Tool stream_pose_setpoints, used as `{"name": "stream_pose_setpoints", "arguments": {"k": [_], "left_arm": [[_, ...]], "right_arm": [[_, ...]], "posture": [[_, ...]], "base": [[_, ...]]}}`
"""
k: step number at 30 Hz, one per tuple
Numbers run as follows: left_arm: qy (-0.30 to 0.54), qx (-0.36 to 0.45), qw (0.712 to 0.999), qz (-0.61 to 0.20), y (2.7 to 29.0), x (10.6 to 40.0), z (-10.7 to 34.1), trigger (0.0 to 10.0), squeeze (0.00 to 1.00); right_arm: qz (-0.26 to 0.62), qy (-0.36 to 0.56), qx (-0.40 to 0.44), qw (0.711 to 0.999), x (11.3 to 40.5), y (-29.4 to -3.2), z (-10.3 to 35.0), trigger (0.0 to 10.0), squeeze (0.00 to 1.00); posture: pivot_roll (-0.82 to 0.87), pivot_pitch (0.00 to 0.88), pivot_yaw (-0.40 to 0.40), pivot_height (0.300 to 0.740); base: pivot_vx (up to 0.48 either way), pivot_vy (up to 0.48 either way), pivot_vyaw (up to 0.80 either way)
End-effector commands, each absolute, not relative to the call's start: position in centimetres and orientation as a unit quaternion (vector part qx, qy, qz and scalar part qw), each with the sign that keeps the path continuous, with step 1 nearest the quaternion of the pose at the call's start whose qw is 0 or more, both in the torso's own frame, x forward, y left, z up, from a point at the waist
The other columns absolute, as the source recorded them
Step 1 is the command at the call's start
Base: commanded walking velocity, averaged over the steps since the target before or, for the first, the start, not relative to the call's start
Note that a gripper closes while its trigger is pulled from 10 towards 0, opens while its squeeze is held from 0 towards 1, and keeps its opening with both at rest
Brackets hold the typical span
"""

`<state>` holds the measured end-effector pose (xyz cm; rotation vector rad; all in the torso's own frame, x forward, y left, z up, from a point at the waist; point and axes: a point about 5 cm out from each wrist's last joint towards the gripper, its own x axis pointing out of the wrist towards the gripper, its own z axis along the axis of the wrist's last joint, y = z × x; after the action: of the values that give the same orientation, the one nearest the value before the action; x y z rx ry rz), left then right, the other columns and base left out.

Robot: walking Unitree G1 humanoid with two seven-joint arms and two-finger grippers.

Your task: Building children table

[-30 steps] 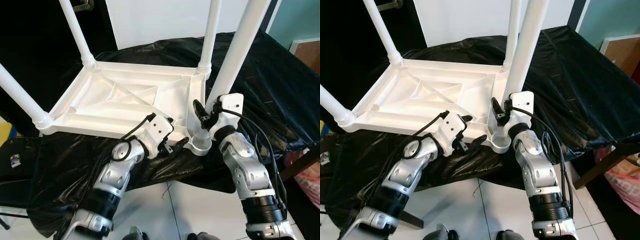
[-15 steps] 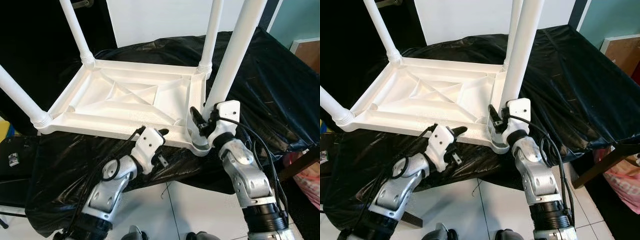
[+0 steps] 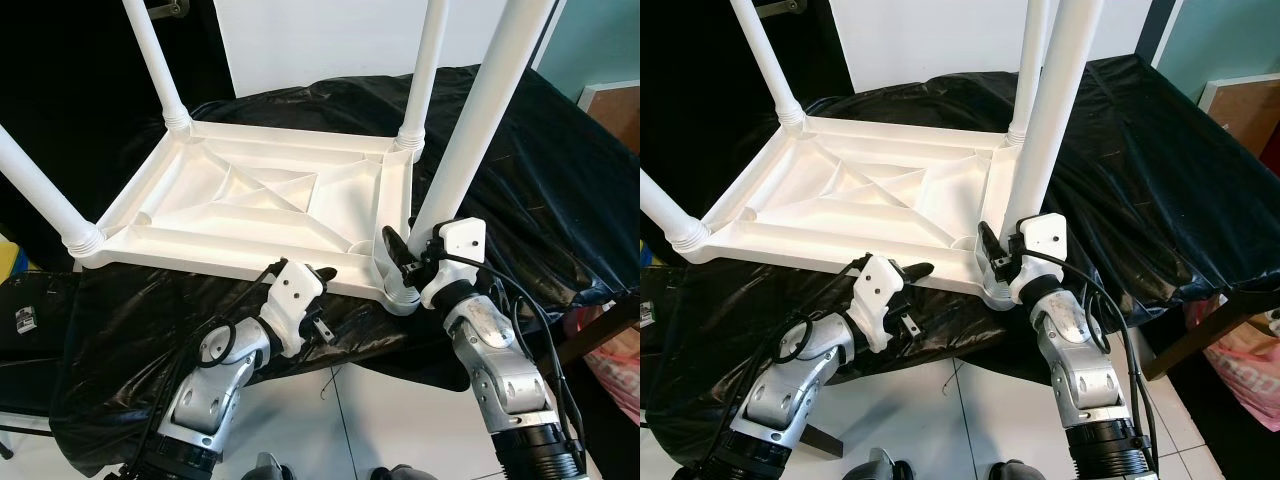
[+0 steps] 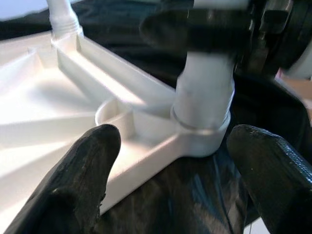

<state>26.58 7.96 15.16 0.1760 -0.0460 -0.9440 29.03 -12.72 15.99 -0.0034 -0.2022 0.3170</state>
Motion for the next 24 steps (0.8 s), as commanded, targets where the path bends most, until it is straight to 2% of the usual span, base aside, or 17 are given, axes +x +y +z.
{"name": "stream_pose_setpoints", "arguments": {"k": [1, 12, 24], "left_arm": [[-0.023, 0.083, 0.891, -0.447, 7.9, 26.6, 15.4, 10.0, 0.0], [-0.024, 0.079, 0.894, -0.44, 8.1, 26.6, 15.8, 10.0, 0.0], [-0.025, 0.081, 0.894, -0.439, 8.2, 26.7, 16.1, 10.0, 0.0]], "right_arm": [[0.162, -0.056, -0.017, 0.985, 28.7, -12.8, 13.7, 10.0, 0.0], [0.22, -0.08, -0.051, 0.971, 27.4, -12.0, 12.3, 10.0, 0.0], [0.243, -0.074, -0.062, 0.965, 27.6, -12.3, 11.3, 10.0, 0.0]], "posture": [[-0.02, 0.106, 0.001, 0.74], [-0.01, 0.11, 0.002, 0.74], [0.0, 0.107, 0.011, 0.74]], "base": [[0.0, 0.0, 0.0], [0.0, 0.0, 0.0], [0.0, 0.0, 0.0]]}}
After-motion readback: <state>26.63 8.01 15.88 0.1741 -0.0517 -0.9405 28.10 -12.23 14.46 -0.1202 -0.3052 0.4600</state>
